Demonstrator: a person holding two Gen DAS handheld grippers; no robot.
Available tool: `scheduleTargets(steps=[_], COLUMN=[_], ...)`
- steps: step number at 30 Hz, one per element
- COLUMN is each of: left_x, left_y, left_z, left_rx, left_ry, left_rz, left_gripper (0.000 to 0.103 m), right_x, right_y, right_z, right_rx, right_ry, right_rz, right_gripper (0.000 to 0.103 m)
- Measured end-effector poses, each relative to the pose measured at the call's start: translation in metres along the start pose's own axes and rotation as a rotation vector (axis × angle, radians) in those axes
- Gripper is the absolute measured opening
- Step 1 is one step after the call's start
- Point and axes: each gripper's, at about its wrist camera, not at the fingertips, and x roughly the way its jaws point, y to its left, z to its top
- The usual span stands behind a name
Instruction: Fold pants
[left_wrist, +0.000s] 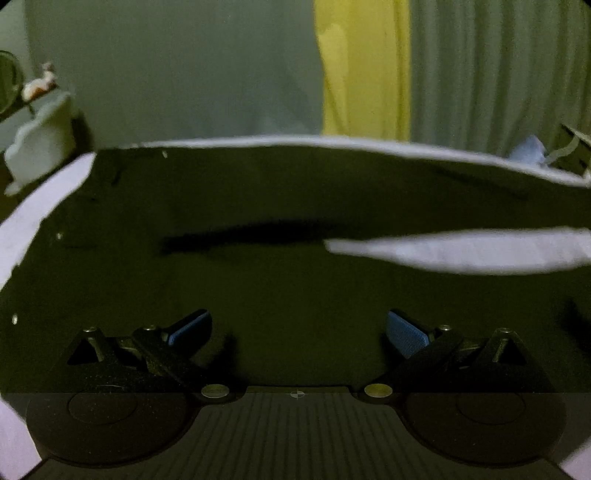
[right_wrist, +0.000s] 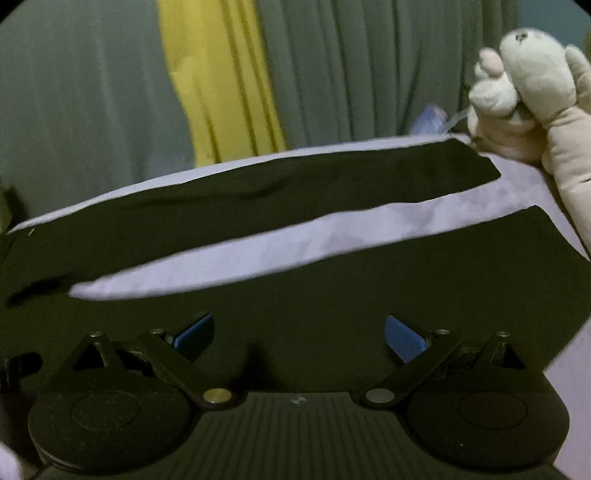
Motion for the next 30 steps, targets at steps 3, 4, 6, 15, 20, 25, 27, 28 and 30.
scheduleTargets(steps=[3,4,6,15,20,25,27,28,30], left_x=[0.019,0.025,0.036,0.058,0.068,0.069,0.071,0.071,0.070], left_y=[0.009,0.013,0.023,0.051,0.042,0.040,0.041,0.041,0.040], left_z=[0.003,0.000,-0.004,-0.005,-0.010,-0.015,-0.015,-0.015,-0.016], left_rx=[-0.073,-0.097,-0.120,-0.210,-0.168,-0.166,-0.172,-0.176,-0.190], left_ry=[-0.020,-0.023,-0.031,-0.098,-0.120,-0.134,-0.133,-0.134,-0.136], left_rz=[0.026,0.043,0.079,0.164,0.192,0.200,0.198,0.199,0.201], left_gripper=[0.103,0.103,0.103,0.103,0.103,0.103,0.103,0.103,0.103], right_x=[0.033,0.047,0.078,0.215,0.258,0.277,0.273,0.269,0.260], right_y=[-0.007,-0.009,-0.009,0.003,0.000,-0.003,-0.003,-0.007,-0.017], right_z=[0.053,0.071,0.104,0.195,0.210,0.210,0.208,0.208,0.208], right_rx=[0.118,0.144,0.181,0.393,0.402,0.345,0.312,0.305,0.319], right_ry=[0.010,0.017,0.032,0.105,0.108,0.117,0.101,0.093,0.098], right_rz=[-0.012,-0.026,-0.063,-0.245,-0.377,-0.416,-0.393,-0.369,-0.321], right_gripper=[0.099,0.099,0.099,0.087,0.086,0.085,0.073,0.055,0.027])
